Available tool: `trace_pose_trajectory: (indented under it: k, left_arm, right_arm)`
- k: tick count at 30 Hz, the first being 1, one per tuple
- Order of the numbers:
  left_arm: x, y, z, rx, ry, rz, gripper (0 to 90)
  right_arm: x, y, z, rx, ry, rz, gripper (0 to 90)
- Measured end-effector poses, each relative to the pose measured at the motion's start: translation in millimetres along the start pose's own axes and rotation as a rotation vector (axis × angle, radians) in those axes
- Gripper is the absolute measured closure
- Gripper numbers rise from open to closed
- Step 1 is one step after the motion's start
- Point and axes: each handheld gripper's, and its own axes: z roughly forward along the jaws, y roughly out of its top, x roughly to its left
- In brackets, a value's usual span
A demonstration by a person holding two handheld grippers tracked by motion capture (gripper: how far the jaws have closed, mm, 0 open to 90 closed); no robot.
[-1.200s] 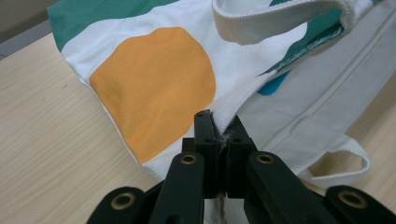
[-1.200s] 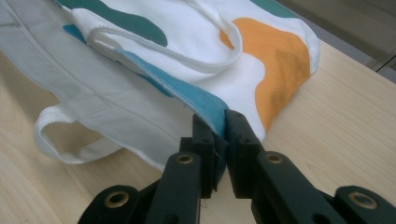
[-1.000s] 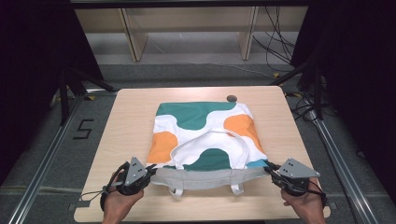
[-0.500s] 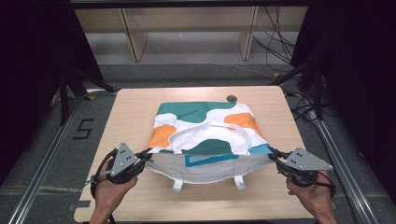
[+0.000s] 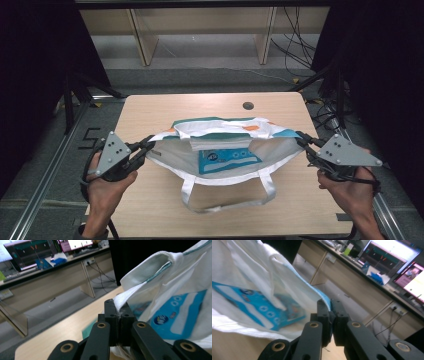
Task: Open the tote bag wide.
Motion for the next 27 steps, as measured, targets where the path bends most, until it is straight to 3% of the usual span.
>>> trace_pose_trajectory:
  k: [4, 8, 10, 15, 17, 18, 21, 22, 27]
  left_arm:
    - [-1.6, 18.2, -7.6, -0.070, 0.001, -0.001, 87.5]
    - [-2.1, 31.3, -13.9, -0.102, 0.018, 0.002, 87.6]
    - [0.0, 35.8, -15.5, -0.122, 0.011, -0.018, 87.6]
    - [3.2, 48.0, -15.9, -0.141, 0.003, -0.017, 87.6]
    - [6.4, 46.9, -11.7, -0.128, 0.003, -0.016, 87.4]
    - [8.4, 44.0, -8.3, -0.125, 0.008, -0.030, 87.3]
    - [15.4, 32.4, 2.0, -0.100, -0.021, -0.077, 87.1]
    - [17.2, 28.2, 4.7, -0.092, -0.027, -0.090, 86.8]
    - [18.9, 7.7, 14.8, -0.037, -0.039, -0.105, 86.1]
  right_arm:
    - [-13.4, 20.8, -11.3, -0.031, -0.012, -0.010, 87.3]
    - [-21.3, 37.3, -21.7, -0.059, -0.036, -0.034, 87.4]
    - [-22.5, 43.7, -26.5, -0.075, -0.050, -0.063, 87.5]
    - [-29.1, 56.4, -30.7, -0.080, -0.061, -0.082, 87.6]
    - [-32.5, 58.3, -25.2, -0.074, -0.063, -0.082, 87.6]
    - [-33.9, 57.6, -21.6, -0.071, -0.066, -0.086, 87.6]
    - [-35.5, 52.1, -8.0, -0.057, -0.038, -0.036, 87.6]
    - [-36.9, 49.9, -3.3, -0.055, -0.044, -0.057, 87.6]
    - [-35.3, 34.1, 18.8, -0.006, -0.023, -0.027, 87.5]
